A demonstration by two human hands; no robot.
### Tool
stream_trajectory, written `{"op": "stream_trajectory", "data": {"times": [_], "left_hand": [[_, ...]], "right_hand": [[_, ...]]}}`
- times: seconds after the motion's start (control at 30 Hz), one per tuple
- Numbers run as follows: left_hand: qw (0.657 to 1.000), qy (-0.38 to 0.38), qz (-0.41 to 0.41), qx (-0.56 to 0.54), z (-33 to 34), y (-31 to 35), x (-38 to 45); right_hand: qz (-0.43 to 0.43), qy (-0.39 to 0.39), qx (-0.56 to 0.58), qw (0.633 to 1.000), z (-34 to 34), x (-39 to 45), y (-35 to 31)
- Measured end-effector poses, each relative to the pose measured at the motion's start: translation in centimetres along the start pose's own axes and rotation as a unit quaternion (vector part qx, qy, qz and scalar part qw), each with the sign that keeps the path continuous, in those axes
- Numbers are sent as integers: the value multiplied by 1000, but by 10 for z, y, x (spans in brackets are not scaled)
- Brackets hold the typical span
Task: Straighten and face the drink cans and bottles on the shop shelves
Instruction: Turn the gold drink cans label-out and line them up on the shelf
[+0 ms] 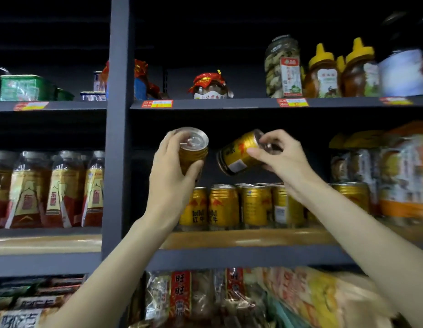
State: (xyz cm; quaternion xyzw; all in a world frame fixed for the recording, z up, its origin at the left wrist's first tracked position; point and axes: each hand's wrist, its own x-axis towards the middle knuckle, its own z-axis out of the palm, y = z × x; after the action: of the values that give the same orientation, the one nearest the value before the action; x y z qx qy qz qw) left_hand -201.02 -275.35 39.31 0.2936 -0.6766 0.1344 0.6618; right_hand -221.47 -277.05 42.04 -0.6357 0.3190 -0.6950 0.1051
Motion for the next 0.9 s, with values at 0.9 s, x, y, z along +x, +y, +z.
{"op": "stream_trajectory", "data": {"times": [0.9], "left_hand": [[989,-65,-77,-104,204,153,-9]], "right_hand": [[-20,-234,-631,740,-273,22,64]]}}
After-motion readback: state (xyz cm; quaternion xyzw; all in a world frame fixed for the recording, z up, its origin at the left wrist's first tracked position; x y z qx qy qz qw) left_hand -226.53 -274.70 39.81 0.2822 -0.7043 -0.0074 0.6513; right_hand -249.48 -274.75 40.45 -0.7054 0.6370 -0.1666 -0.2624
